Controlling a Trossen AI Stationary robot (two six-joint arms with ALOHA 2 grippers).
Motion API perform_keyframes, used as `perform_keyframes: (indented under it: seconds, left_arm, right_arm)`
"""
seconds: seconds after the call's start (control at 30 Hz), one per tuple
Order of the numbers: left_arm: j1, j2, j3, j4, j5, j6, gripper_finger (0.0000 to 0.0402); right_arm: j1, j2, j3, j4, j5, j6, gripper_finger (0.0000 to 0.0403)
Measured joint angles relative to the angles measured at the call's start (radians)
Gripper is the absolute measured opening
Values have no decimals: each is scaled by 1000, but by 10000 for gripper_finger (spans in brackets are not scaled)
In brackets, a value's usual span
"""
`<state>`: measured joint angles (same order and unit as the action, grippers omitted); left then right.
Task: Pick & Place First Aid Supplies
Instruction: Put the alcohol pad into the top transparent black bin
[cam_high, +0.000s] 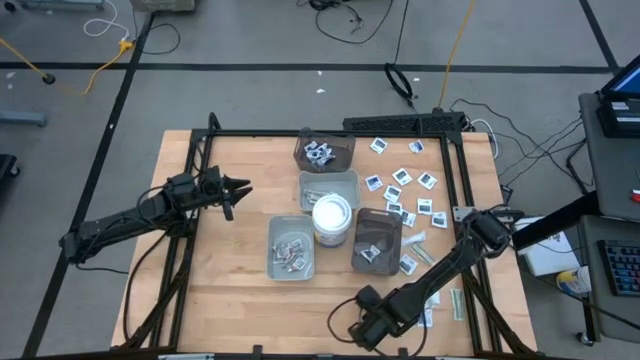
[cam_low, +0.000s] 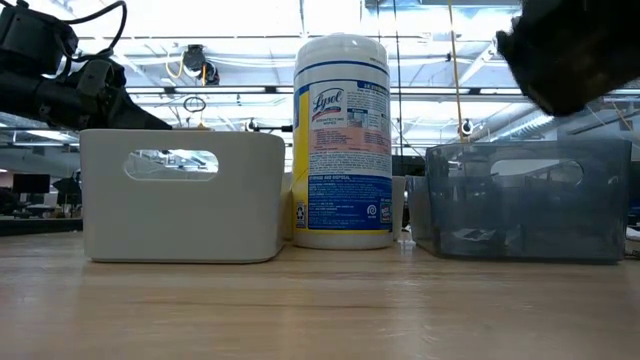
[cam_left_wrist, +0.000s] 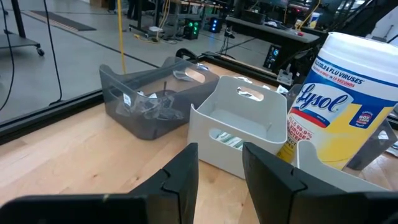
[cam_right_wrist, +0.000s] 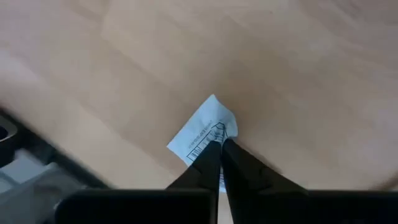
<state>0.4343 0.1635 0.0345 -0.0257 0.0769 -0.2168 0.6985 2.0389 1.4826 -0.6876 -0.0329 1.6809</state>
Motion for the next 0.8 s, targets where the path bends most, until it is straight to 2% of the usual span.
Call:
perform_keyframes:
  seconds: [0.2, 0.37, 0.6, 0.8]
  left_arm:
    - [0, 0, 0, 0, 0, 0, 129]
    - [0, 0, 0, 0, 0, 0, 129]
    - [0, 0, 0, 0, 0, 0, 129]
    - [0, 0, 0, 0, 0, 0, 129]
  right_arm:
    - [-9, -90, 0, -39, 48, -70, 2]
    - [-55, -205, 0, -170, 56, -206, 1]
    - [-164, -357, 0, -376, -22, -488, 1]
    - [-246, -444, 0, -425, -78, -754, 0]
